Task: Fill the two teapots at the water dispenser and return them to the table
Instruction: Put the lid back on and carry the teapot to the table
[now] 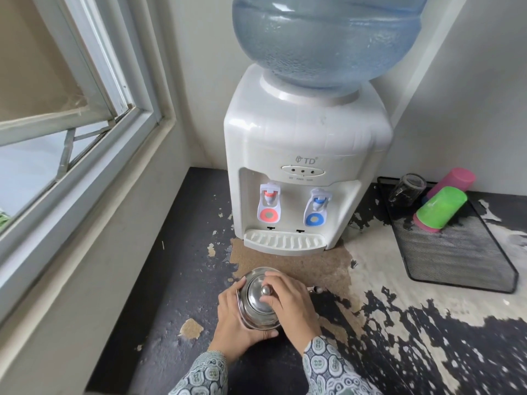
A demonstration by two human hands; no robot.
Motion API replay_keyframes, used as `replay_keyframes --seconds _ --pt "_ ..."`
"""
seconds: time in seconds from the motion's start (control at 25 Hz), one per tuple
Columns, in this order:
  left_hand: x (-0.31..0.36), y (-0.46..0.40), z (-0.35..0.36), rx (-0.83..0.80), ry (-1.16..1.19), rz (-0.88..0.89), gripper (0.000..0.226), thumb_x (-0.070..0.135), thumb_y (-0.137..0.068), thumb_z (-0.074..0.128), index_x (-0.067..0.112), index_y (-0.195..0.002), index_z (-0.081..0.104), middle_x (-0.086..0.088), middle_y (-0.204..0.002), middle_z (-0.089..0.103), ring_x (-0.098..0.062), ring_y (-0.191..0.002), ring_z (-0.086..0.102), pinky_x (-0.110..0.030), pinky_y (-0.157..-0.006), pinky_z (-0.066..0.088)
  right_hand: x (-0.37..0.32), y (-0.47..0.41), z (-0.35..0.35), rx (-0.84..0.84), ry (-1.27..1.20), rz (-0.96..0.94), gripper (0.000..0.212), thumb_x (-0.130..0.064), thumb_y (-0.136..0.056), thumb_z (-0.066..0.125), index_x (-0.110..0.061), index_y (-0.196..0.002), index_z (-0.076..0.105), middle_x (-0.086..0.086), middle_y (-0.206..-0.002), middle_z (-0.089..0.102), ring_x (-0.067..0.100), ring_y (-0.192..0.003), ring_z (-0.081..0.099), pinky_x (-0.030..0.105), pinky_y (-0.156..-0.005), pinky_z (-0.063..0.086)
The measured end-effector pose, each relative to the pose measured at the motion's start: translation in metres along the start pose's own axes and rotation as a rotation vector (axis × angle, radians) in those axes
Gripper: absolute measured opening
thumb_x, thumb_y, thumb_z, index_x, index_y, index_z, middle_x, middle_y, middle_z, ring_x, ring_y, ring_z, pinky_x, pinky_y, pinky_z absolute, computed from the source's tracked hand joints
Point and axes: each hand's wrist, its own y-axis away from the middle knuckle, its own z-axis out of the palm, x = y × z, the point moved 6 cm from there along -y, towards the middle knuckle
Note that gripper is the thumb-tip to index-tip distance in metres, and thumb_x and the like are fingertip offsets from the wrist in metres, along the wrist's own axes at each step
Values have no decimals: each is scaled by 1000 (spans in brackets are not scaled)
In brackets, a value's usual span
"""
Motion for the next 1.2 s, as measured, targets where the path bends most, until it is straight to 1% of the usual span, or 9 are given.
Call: replay_keyframes --seconds 0.2,0.32,0.4,0.48,0.6,0.68,0.76,1.0,1.2 --pt "0 0 1 1 0 6 117 56 -29 87 52 -120 15 24 -119 20 -9 -124 28 -33 -111 29 -1 -3 3 -64 73 1 27 -34 -84 57 -24 -110 55 -13 -127 56 8 -118 51 36 -105 30" --pt "-1 0 1 8 6 12 114 57 -28 87 56 -118 16 28 -118 18 -8 -123 28 -30 -108 28 -1 -4 2 -130 143 5 32 -41 -87 51 -30 -117 48 -17 -136 48 6 -121 49 44 -114 12" --pt "-2 0 1 8 15 13 114 55 -28 87 56 -118 17 28 -118 19 -8 -122 29 -29 -108 28 -3 -5 0 -149 213 12 37 -43 -87 49 -34 -123 42 -16 -142 41 7 -119 52 52 -114 1" --pt "-2 0 1 14 12 15 115 56 -28 88 57 -118 17 30 -119 18 -7 -122 29 -28 -107 29 -8 -4 -1 -147 268 34 36 -42 -88 48 -34 -123 43 -15 -139 42 7 -119 50 57 -112 -4" --pt "-1 0 1 23 8 24 114 59 -29 86 57 -119 18 31 -121 17 -7 -123 31 -27 -105 30 -13 -2 0 -151 275 76 34 -37 -90 47 -33 -124 44 -14 -134 45 9 -125 38 50 -112 5" --pt "-2 0 1 23 2 23 114 59 -29 86 56 -120 18 29 -123 17 -8 -124 31 -27 -105 30 -15 -8 -2 -202 260 73 38 -30 -88 52 -30 -125 44 -11 -135 46 12 -124 38 41 -108 19" --pt "-4 0 1 21 -4 21 114 59 -29 86 56 -120 17 29 -123 17 -8 -125 30 -26 -104 29 -16 -14 -4 -271 256 45 43 -22 -85 58 -26 -125 45 -8 -134 47 14 -123 40 37 -105 24" --pt "-5 -1 1 23 -11 23 116 62 -30 85 58 -122 15 27 -126 16 -9 -126 28 -28 -106 28 -12 -18 -9 -312 274 45 49 -18 -79 65 -29 -124 47 -11 -131 52 11 -120 46 36 -115 13" --pt "-4 -1 1 28 -3 32 116 63 -30 85 61 -121 15 30 -126 16 -7 -126 28 -27 -105 29 -13 -10 -8 -279 319 91 45 -20 -84 58 -34 -123 41 -19 -128 50 8 -121 43 56 -112 -2"
